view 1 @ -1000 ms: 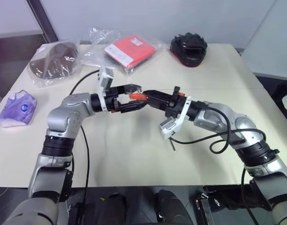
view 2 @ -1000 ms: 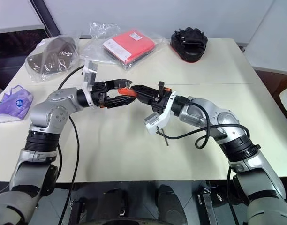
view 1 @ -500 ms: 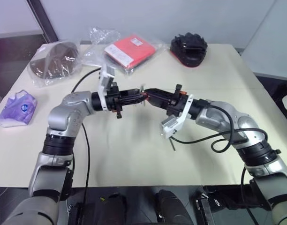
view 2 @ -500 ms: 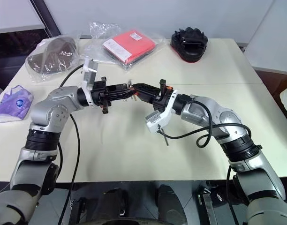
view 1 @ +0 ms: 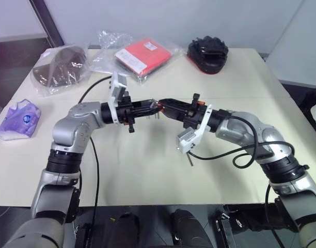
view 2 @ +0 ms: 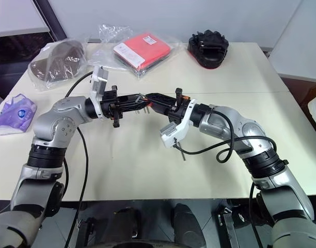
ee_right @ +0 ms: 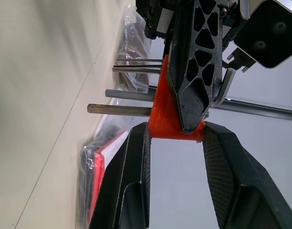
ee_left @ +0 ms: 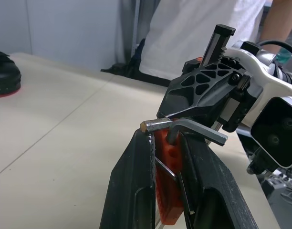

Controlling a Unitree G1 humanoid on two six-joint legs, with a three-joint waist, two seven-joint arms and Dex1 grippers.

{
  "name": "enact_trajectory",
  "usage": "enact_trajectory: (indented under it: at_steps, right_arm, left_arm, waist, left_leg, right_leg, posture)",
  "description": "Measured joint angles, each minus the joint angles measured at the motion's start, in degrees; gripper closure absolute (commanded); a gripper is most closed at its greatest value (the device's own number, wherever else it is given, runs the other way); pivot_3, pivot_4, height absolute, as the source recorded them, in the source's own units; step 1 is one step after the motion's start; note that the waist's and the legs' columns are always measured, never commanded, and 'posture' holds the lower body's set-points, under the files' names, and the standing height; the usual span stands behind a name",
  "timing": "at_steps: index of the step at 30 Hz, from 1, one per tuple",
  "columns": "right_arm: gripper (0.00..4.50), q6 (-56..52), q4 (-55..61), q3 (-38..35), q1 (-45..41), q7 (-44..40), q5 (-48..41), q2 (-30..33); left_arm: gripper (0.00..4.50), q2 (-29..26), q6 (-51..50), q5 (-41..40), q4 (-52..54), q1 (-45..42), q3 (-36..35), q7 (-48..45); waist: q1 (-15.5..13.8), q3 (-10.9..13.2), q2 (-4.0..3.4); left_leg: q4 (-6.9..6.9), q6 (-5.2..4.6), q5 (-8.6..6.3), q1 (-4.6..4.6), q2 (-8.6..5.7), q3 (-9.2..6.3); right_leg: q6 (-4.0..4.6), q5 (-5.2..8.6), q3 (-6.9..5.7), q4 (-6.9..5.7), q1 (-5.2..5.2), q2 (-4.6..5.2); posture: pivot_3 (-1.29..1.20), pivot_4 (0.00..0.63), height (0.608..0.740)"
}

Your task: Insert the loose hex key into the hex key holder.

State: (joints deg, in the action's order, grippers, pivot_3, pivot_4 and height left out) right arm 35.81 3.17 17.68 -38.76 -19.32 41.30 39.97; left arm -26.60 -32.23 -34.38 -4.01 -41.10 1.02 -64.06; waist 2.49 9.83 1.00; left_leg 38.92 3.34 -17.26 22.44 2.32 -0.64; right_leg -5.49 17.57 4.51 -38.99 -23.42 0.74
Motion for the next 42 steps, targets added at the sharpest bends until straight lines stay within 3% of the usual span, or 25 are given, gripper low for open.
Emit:
enact_trajectory:
  at_steps: [11, 18, 25, 29, 35, 38, 42]
  right_arm:
    - [3.52, 0.0, 0.9, 0.0, 0.6, -1.4, -0.9, -0.2]
    - [0.03, -2.7, 0.9, -3.1, 0.7, -1.3, -2.3, -0.2]
    - [0.03, -9.7, 2.4, -3.9, 3.8, -7.2, -8.3, -0.8]
    - [0.03, -27.2, 7.5, -6.9, 8.8, -16.6, -19.5, -4.0]
    - [0.03, -80.6, 23.6, -13.9, 9.0, -31.7, -46.1, -6.1]
    - [0.03, -101.5, 28.6, -16.7, 5.9, -33.1, -55.7, -6.5]
    - [0.03, -112.9, 28.2, -16.8, 6.9, -28.5, -59.3, -8.4]
  left_arm:
    - [3.91, -0.7, 0.1, -0.1, 2.7, 2.2, 0.0, 1.1]
    - [3.95, -1.0, -0.2, 0.5, 2.1, 3.8, 0.0, 2.1]
    - [3.95, -1.6, -0.2, 0.7, 1.9, 3.8, -0.1, 2.5]
    - [3.95, -2.0, -0.1, 0.7, 1.9, 3.8, -0.4, 3.4]
    - [3.95, -2.9, 0.0, 0.9, 1.9, 3.8, -0.9, 4.2]
    - [3.95, -2.9, 0.2, 1.3, 1.6, 3.7, -0.9, 4.5]
    - [3.95, -2.9, 0.6, 1.5, 0.6, 3.1, -1.0, 4.6]
  waist:
    - [0.0, 0.0, 0.0]
    - [0.0, 0.0, 0.0]
    - [-0.1, 0.0, 0.0]
    - [-0.1, 0.0, 0.0]
    - [-0.2, 0.0, -0.01]
    - [-0.2, 0.0, -0.01]
    - [-0.4, 0.0, -0.01]
  left_leg:
    - [0.0, 0.0, 0.0, 0.0, 0.0, 0.0]
    - [0.02, 0.0, 0.0, 0.0, 0.01, -0.01]
    - [0.04, 0.0, 0.0, 0.0, 0.01, -0.01]
    - [0.06, -0.01, 0.0, 0.0, 0.03, -0.06]
    - [0.08, -0.01, -0.01, -0.01, 0.06, -0.4]
    - [0.07, -0.02, -0.01, 0.0, 0.05, -0.49]
    - [0.08, -0.02, -0.01, 0.03, -0.01, -0.53]
  right_leg:
    - [0.0, 0.0, 0.0, -0.01, 0.0, 0.0]
    - [0.0, 0.0, 0.0, -0.02, 0.01, 0.0]
    - [0.0, 0.0, -0.01, -0.02, 0.03, 0.0]
    - [0.0, 0.0, -0.01, -0.04, 0.05, 0.0]
    - [0.0, 0.0, -0.11, -0.07, 0.08, -0.01]
    - [0.01, 0.0, -0.18, -0.07, 0.1, -0.05]
    - [0.02, 0.01, -0.21, -0.03, 0.11, -0.06]
  posture:
    - [0.0, 0.15, 0.74]
    - [0.0, 0.15, 0.74]
    - [0.0, 0.15, 0.74]
    - [0.0, 0.15, 0.74]
    - [0.0, 0.15, 0.74]
    - [0.0, 0.15, 0.74]
    - [0.0, 0.15, 0.74]
